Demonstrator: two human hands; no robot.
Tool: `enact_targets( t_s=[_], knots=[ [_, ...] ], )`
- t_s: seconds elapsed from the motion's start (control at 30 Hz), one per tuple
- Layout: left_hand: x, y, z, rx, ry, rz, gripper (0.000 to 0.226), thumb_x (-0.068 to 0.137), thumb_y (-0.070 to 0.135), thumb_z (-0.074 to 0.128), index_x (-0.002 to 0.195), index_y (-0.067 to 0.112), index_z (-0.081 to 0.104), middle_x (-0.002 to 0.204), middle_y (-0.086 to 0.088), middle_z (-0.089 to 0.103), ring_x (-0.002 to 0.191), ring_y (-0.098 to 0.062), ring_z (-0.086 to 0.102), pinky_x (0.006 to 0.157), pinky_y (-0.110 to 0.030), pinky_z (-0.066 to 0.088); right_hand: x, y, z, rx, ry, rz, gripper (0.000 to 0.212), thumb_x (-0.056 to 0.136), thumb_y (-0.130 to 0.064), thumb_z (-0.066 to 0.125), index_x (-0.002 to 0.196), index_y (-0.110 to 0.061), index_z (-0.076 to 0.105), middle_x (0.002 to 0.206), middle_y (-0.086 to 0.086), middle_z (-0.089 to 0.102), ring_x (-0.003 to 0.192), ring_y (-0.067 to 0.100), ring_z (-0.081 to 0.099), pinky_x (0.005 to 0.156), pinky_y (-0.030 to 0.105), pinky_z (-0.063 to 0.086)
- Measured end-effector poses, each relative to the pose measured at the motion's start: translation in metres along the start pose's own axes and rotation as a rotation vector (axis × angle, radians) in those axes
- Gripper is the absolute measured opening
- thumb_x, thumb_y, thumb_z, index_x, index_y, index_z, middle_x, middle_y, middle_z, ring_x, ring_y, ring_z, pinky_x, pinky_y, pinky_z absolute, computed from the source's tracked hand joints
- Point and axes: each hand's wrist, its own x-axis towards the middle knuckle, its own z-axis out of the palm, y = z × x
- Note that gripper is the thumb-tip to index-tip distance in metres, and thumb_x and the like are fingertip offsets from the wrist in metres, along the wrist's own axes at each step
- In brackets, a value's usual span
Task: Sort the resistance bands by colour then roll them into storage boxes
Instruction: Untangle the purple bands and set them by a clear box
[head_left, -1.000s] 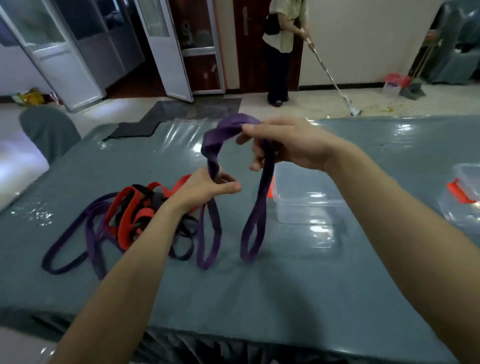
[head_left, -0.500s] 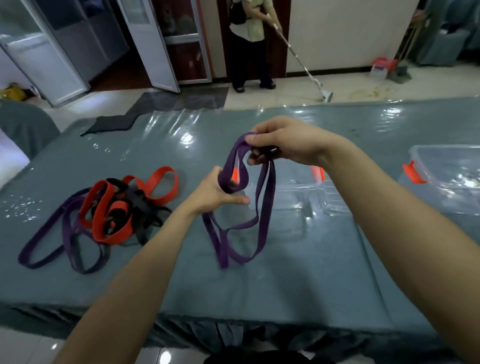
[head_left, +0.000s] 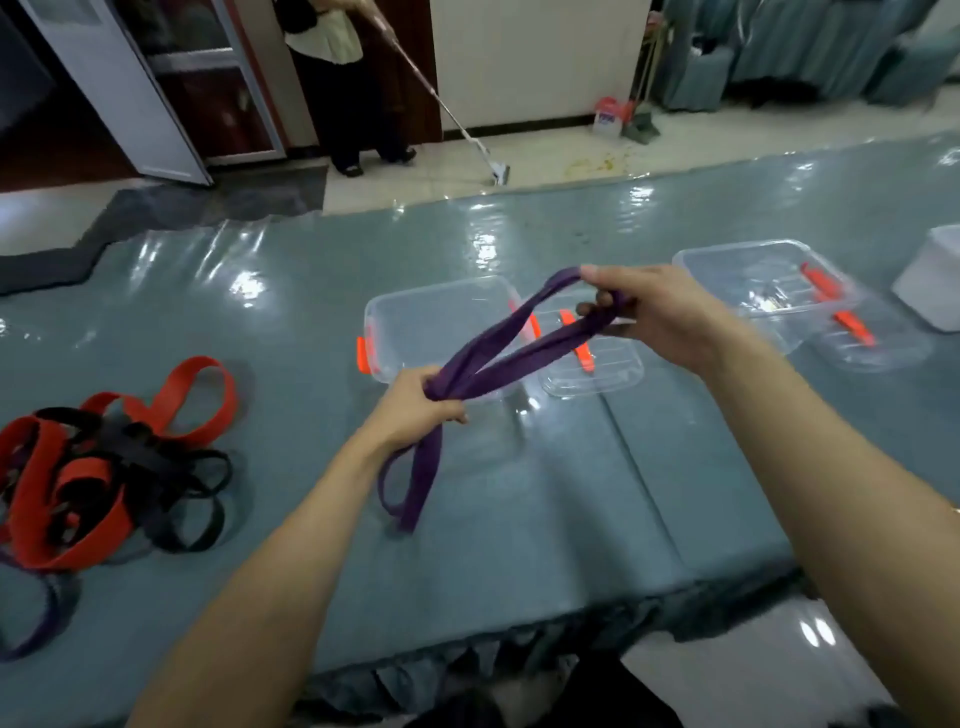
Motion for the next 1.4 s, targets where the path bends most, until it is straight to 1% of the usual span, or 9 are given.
enact_targets(
  t_s=[0.07,0.2,0.5,0.63,0.83,1.0,1.13,1.3,1.4],
  knots=[
    [0.002,0.007,-0.010,0.065,-0.152,-0.010,0.031,0.079,0.006,0.079,0.106,0.016,0.069,0.084,-0.009,0.081,0.068,-0.021,0.072,0.073,-0.040,0.063,0.001,0.040,-0.032,0.081,0.074,0.098,0.055,0.096,-0.020,0.077,0.144,-0.003,0.058,0.084,0.009,0.061,0.100,0.033,0.072,0.116,0.062,0.046],
    [0.011,0.015,0.014,0.165,-0.186,0.001,0.038,0.080,0.011,0.079,0.112,0.022,0.062,0.089,-0.006,0.080,0.066,-0.019,0.069,0.071,-0.042,0.060,0.017,0.127,-0.082,0.154,0.153,0.365,0.022,0.098,-0.015,0.067,0.117,-0.005,0.066,0.110,0.019,0.066,0.086,0.033,0.079,0.085,0.051,0.067],
    [0.065,0.070,0.104,-0.321,-0.159,-0.114,0.061,0.073,-0.003,0.083,0.125,0.009,0.053,0.114,-0.024,0.077,0.090,-0.032,0.068,0.083,-0.046,0.057,0.023,0.203,-0.137,-0.632,-0.190,0.500,0.013,0.091,-0.015,0.059,0.091,-0.014,0.072,0.093,0.005,0.074,0.083,0.022,0.070,0.073,0.035,0.060],
    [0.082,0.088,0.139,-0.264,-0.177,-0.122,0.051,0.074,0.000,0.084,0.116,0.010,0.057,0.102,-0.023,0.074,0.086,-0.030,0.064,0.081,-0.046,0.053,0.039,0.195,-0.144,-0.520,-0.268,0.253,0.067,0.075,-0.022,0.051,0.141,-0.028,0.062,0.129,-0.006,0.071,0.116,0.014,0.065,0.097,0.030,0.051],
    [0.102,0.108,0.177,-0.417,-0.012,-0.181,0.054,0.079,-0.022,0.076,0.121,0.006,0.057,0.098,-0.020,0.074,0.080,-0.026,0.073,0.069,-0.031,0.060,0.049,0.186,-0.135,-0.348,-0.403,-0.038,0.101,0.078,-0.050,0.092,0.160,-0.037,0.036,0.148,-0.017,0.059,0.135,-0.001,0.057,0.113,0.025,0.047],
    [0.122,0.127,0.188,-0.742,0.166,-0.244,0.053,0.079,-0.022,0.068,0.119,0.011,0.059,0.092,-0.011,0.068,0.070,-0.018,0.069,0.068,-0.028,0.061,0.056,0.195,-0.100,-0.412,-0.132,-0.091,0.137,0.050,-0.065,0.101,0.160,-0.049,0.021,0.148,-0.024,0.055,0.134,-0.001,0.057,0.107,0.025,0.049],
    [0.136,0.121,0.178,-0.804,0.202,-0.256,0.071,0.062,-0.005,0.078,0.128,0.011,0.059,0.101,-0.011,0.068,0.081,-0.020,0.070,0.074,-0.031,0.060,0.070,0.196,-0.082,-0.349,0.019,0.011,0.071,0.065,-0.037,0.094,0.127,-0.036,0.060,0.105,-0.015,0.074,0.092,0.002,0.072,0.083,0.033,0.062],
    [0.135,0.088,0.145,-0.111,0.186,0.026,0.059,0.083,0.035,0.092,0.132,0.020,0.064,0.117,-0.002,0.073,0.101,-0.014,0.068,0.091,-0.025,0.054,0.086,0.190,-0.086,-0.367,0.086,0.094,0.039,0.077,-0.005,0.079,0.111,-0.019,0.066,0.080,-0.008,0.072,0.063,0.001,0.069,0.056,0.013,0.048],
    [0.128,0.036,0.124,0.622,0.471,0.250,0.056,0.085,0.045,0.081,0.132,0.020,0.063,0.119,0.002,0.065,0.109,-0.019,0.057,0.100,-0.035,0.046,0.095,0.204,-0.099,-0.449,0.141,0.194,0.038,0.069,-0.019,0.080,0.104,-0.024,0.065,0.088,-0.007,0.074,0.077,0.012,0.072,0.066,0.030,0.057]
  ],
)
